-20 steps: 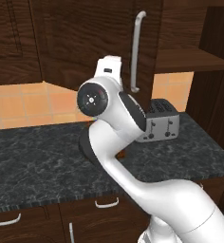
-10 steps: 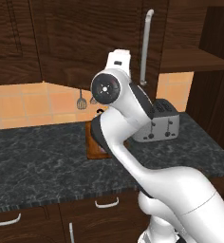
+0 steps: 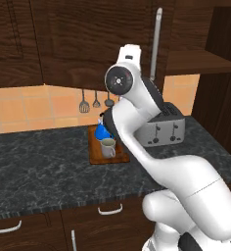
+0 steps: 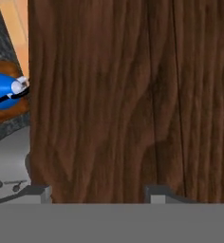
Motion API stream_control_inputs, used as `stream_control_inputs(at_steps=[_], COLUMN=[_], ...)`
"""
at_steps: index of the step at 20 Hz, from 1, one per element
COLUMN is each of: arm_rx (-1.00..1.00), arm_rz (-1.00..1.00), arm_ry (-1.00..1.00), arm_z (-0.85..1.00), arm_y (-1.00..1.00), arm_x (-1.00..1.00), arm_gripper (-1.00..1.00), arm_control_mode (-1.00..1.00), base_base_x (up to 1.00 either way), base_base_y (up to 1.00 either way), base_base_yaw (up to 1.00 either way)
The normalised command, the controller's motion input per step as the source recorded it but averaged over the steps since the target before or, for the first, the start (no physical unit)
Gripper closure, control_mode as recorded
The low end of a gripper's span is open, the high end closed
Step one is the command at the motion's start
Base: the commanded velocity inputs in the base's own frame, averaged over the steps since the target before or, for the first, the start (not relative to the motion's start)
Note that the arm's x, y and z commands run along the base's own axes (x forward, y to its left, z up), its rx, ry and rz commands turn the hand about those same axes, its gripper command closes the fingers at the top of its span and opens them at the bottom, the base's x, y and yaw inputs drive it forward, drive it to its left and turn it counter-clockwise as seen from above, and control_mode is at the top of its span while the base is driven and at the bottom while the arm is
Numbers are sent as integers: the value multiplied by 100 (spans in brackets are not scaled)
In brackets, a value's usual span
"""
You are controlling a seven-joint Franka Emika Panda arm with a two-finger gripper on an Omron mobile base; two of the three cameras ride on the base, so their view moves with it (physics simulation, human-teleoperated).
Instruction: Pick the kettle from the counter and place it on the tray. Then pick the mug from the cabinet and place it on the tray. Then close the cabinet doors.
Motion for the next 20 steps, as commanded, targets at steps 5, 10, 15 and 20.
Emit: stream_control_inputs(at_steps=[5, 10, 15, 20], arm_rx=[0, 0, 0, 0], arm_rz=[0, 1, 11, 16], arm_ry=[0, 6, 9, 0], arm_z=[-6, -5, -4, 0], arm_y=[-20, -20, -11, -4], arm_x=[67, 77, 76, 44], arm_gripper=[-100, -100, -100, -100], arm_control_mode=[-100, -100, -100, -100], base_base_x=[0, 0, 0, 0], base_base_y=[0, 0, 0, 0], base_base_yaw=[0, 0, 0, 0])
